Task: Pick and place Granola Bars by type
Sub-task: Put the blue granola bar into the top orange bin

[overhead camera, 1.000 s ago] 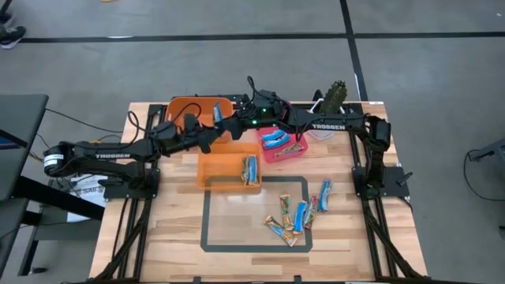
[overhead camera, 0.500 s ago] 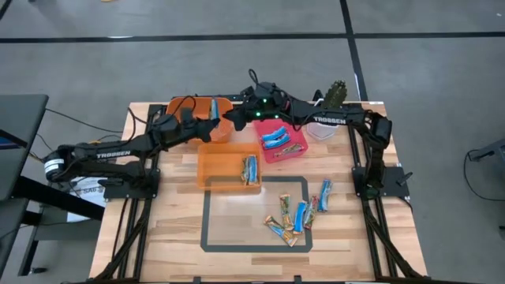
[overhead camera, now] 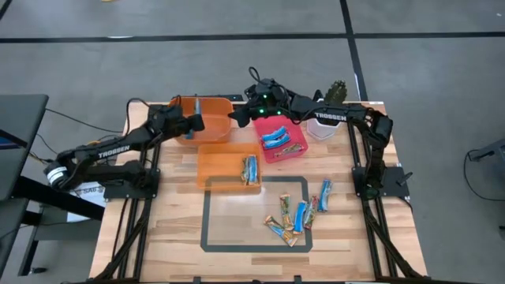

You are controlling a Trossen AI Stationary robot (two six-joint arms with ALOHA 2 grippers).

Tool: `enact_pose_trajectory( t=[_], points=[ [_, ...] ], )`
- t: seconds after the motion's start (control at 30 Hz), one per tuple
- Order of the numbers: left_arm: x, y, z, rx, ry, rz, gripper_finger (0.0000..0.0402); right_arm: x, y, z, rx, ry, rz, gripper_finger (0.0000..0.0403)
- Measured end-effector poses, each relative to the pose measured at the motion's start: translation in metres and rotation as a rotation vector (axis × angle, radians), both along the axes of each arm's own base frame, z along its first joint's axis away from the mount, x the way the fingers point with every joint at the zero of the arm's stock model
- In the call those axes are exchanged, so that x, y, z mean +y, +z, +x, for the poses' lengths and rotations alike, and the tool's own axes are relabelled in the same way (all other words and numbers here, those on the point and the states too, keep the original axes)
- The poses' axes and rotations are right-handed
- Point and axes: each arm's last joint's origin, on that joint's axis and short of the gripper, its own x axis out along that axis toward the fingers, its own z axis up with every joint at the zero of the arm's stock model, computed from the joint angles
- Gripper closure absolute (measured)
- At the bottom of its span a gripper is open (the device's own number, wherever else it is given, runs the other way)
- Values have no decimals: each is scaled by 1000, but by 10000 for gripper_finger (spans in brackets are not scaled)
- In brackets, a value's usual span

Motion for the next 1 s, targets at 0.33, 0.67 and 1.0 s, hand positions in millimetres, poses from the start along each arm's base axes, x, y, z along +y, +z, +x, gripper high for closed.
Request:
enact_pose_trajectory(
  t=[0.33,0.67,1.0],
  points=[
    [11,-3,-14,7,31,-47,347,2,0,1,0,5,-1,179],
    [12,1,-12,-1,-20,7,345,2,0,1,0,5,-1,180],
    [12,1,-11,2,-36,9,312,2,0,1,0,5,-1,181]
  ],
)
